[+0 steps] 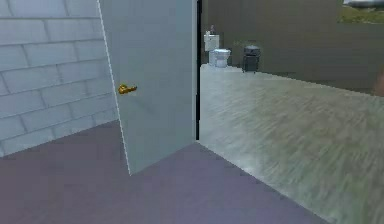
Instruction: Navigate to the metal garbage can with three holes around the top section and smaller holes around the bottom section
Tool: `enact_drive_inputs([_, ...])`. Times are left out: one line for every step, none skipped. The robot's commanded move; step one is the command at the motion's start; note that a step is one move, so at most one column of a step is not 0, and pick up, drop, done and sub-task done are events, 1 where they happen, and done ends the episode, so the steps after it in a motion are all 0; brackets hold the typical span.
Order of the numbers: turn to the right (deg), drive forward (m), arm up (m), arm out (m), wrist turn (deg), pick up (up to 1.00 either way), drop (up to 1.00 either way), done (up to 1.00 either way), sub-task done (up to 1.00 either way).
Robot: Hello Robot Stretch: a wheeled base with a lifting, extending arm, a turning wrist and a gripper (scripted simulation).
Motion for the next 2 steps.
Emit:
enact_drive_inputs([0.0,0.70,0.00,0.00,0.0,0.00,0.00,0.00,0.00])
enact_drive_inputs([24.0,0.00,0.00,0.00,0.0,0.00,0.00,0.00,0.00])
